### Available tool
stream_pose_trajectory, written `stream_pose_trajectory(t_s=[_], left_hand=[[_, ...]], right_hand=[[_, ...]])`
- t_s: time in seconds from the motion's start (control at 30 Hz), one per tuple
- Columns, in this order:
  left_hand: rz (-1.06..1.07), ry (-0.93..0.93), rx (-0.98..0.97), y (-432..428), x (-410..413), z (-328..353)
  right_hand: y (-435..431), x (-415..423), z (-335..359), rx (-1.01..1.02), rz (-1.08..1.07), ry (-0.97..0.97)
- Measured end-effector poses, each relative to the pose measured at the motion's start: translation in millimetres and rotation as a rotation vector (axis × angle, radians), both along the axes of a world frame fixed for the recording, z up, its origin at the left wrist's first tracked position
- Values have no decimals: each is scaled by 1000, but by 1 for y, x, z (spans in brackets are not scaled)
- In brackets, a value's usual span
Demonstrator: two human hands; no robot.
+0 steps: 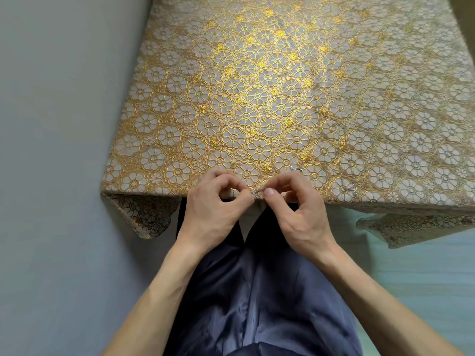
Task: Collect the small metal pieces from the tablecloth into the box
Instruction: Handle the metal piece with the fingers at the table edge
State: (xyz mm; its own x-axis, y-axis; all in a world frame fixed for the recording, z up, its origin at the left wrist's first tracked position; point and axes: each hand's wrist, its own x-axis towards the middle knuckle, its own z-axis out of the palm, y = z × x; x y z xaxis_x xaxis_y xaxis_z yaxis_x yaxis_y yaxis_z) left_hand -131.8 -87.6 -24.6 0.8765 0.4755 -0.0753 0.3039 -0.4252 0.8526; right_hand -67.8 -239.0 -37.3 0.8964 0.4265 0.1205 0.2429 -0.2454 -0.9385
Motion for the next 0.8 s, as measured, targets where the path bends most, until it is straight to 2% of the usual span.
stream_pose_trajectory(t_s=[0.13, 0.3, 0.53, 0.8], left_hand=[[7, 15, -18, 0, 0, 2], [-3, 19, -3, 3, -1, 2], [-1, -39, -86, 1, 0, 3], [1, -25, -236, 5, -2, 5]], right_hand=[[1, 4, 3, 29, -6, 133], [-2, 9, 3, -13, -12, 133], [-3, 11, 3, -212, -13, -74], [-2, 8, 3, -280, 31, -156]])
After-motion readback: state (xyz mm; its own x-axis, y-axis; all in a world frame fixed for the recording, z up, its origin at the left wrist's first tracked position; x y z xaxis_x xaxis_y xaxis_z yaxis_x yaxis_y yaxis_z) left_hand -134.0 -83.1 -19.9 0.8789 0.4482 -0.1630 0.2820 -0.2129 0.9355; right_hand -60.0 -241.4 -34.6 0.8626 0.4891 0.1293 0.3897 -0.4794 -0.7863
